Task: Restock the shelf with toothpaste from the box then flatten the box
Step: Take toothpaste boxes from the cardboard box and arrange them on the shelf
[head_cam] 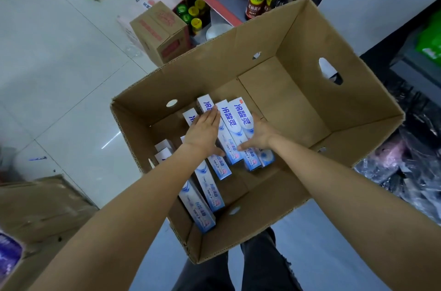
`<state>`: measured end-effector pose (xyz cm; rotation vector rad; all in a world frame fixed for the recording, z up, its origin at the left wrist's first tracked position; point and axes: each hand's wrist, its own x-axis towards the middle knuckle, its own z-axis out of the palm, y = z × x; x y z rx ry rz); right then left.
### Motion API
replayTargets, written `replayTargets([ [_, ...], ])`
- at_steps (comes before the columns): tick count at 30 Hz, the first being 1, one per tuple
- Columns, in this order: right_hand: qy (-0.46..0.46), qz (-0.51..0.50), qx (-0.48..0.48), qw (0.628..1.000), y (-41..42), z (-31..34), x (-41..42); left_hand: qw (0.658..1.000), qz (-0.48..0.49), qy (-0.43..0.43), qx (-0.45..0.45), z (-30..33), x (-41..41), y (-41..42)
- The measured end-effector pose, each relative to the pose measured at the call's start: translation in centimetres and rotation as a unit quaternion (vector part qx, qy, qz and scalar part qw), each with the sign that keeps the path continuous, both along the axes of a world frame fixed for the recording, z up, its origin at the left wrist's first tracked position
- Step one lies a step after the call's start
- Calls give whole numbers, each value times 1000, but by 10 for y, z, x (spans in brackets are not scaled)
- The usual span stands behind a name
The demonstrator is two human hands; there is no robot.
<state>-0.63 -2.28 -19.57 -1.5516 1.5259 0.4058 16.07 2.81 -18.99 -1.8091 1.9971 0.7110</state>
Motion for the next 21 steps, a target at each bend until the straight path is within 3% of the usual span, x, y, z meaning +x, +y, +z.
replayTargets([
  [6,28,-15,-19,999,1,-2,-3,1000,7,-1,-1,2,0,1],
  [11,121,-3,-90,989,10,-2,-2,1000,9,-6,-3,3,-2,0],
  [15,78,-66,-69,992,5,6,-1,996,66,58,6,15,-2,-6],
  [18,-51,-158,-45,985,1,26,-8,949,225,219,-16,38,-10,-19],
  [21,-133,-171,-79,973,-4,55,-20,853,343,392,29,73,-37,-34],
])
